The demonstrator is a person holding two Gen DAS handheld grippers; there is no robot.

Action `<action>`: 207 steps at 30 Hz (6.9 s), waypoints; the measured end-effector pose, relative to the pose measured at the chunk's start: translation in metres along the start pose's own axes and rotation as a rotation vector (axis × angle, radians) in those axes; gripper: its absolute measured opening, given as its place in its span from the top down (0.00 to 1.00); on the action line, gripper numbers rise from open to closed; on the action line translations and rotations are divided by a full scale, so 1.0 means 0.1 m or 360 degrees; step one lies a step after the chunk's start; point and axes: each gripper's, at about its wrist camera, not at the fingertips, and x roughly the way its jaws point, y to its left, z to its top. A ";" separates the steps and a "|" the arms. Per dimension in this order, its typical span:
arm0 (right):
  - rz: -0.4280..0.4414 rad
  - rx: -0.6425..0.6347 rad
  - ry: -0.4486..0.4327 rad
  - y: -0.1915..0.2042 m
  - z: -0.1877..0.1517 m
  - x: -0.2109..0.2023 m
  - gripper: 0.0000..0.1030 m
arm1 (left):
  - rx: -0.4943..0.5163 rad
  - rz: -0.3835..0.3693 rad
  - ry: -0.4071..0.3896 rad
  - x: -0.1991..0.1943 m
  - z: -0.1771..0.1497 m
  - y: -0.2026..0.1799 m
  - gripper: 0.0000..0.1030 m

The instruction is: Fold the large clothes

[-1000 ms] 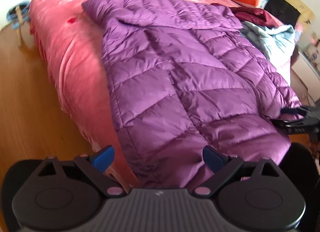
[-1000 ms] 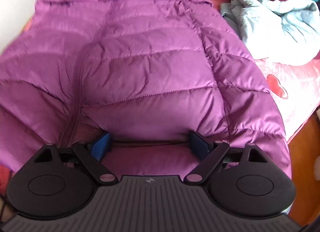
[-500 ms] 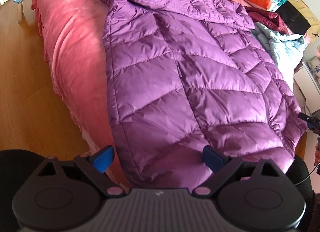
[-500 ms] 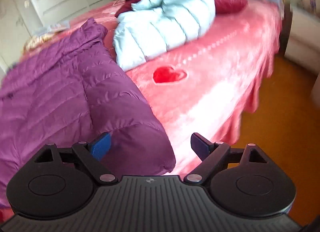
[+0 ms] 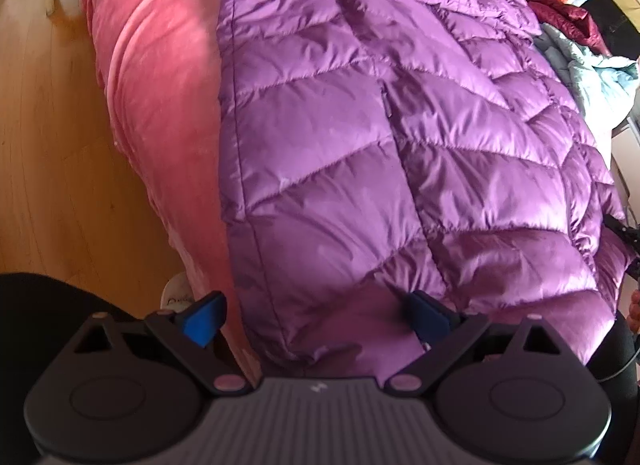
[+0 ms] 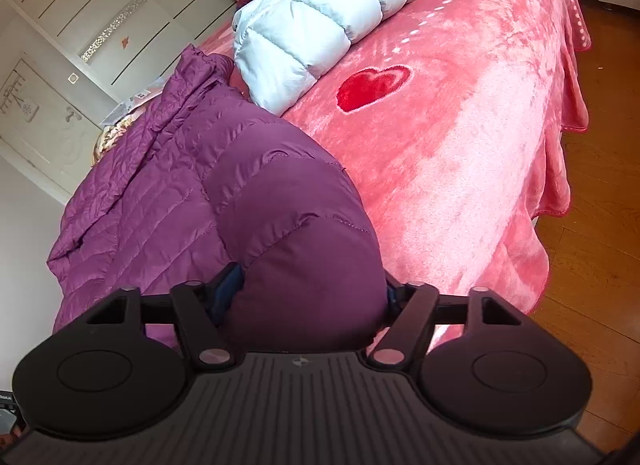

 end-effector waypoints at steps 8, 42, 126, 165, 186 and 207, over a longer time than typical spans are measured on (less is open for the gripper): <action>0.0019 -0.0024 0.0042 0.08 0.06 0.07 0.18 | -0.0098 -0.0059 0.0087 0.07 -0.04 0.11 0.01; 0.0641 0.0359 -0.0317 0.79 0.58 -0.15 0.67 | -0.0426 -0.1068 -0.0370 -0.53 0.26 0.44 0.85; -0.0177 -0.1118 -0.0258 3.67 2.18 3.72 0.00 | -0.0098 -0.0026 -0.1158 0.38 2.85 0.67 0.08; -0.0190 -0.0350 -0.0654 2.30 1.82 1.89 0.00 | 0.0129 -0.0072 -0.1421 -0.10 2.34 0.32 0.01; 0.0319 0.0246 -0.0481 1.27 0.85 1.79 0.00 | 0.0010 -0.0400 -0.0819 0.22 1.16 -0.16 0.01; 0.0580 0.0290 -0.0674 1.36 1.20 2.37 0.00 | -0.0837 -0.0767 -0.0866 0.65 1.64 0.48 0.01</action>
